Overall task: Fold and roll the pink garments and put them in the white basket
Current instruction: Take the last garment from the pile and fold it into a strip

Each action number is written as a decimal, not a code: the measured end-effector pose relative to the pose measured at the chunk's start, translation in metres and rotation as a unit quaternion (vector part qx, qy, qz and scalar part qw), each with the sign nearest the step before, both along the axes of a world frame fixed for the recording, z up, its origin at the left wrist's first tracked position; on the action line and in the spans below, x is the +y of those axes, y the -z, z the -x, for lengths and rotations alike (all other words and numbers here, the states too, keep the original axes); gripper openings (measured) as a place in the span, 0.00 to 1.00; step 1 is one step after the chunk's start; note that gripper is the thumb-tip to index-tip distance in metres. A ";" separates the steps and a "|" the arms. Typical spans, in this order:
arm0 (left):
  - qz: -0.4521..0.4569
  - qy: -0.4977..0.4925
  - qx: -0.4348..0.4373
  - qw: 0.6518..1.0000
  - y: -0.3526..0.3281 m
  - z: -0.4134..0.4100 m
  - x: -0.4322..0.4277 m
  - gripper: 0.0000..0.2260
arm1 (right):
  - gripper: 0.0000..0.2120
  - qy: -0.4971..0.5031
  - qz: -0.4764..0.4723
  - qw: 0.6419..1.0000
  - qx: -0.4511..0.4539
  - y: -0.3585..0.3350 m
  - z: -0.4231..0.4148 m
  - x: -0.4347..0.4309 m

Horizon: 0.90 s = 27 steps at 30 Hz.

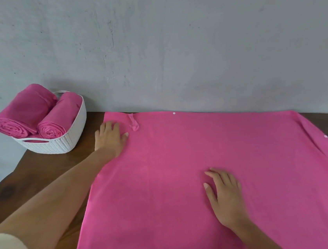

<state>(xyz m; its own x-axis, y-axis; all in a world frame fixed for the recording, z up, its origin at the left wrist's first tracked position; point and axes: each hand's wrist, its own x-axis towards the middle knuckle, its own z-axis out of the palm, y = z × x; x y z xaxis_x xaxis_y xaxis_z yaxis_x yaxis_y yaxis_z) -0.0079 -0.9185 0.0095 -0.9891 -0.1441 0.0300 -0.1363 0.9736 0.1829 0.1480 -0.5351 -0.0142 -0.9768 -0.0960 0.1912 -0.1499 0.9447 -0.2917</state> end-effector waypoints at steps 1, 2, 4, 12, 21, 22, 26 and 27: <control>-0.007 0.013 -0.007 1.000 0.002 0.002 0.002 0.27 | 0.20 0.001 0.003 1.000 -0.003 -0.001 0.000 0.000; -0.014 0.020 -0.019 1.000 0.004 0.006 0.004 0.29 | 0.20 0.002 0.004 1.000 -0.005 -0.001 0.000 0.000; -0.018 0.024 -0.038 0.999 0.008 0.011 0.002 0.32 | 0.20 0.004 -0.002 1.000 -0.009 0.000 -0.001 -0.001; 0.000 0.017 -0.037 0.999 0.005 0.022 -0.001 0.32 | 0.18 0.003 0.000 1.000 -0.017 -0.001 -0.001 0.000; -0.003 0.029 0.092 0.995 -0.018 -0.027 0.063 0.21 | 0.14 -0.003 0.097 0.995 -0.012 0.003 -0.007 0.024; -0.006 0.042 0.094 0.995 -0.018 -0.033 0.072 0.21 | 0.13 -0.004 0.097 0.995 -0.013 0.002 -0.012 0.032; -0.030 0.104 0.105 0.989 -0.019 -0.060 0.119 0.20 | 0.13 0.003 0.109 0.994 -0.011 -0.005 -0.042 0.073; -0.035 0.119 0.111 0.986 -0.020 -0.067 0.133 0.20 | 0.13 0.008 0.118 0.993 -0.011 -0.007 -0.050 0.085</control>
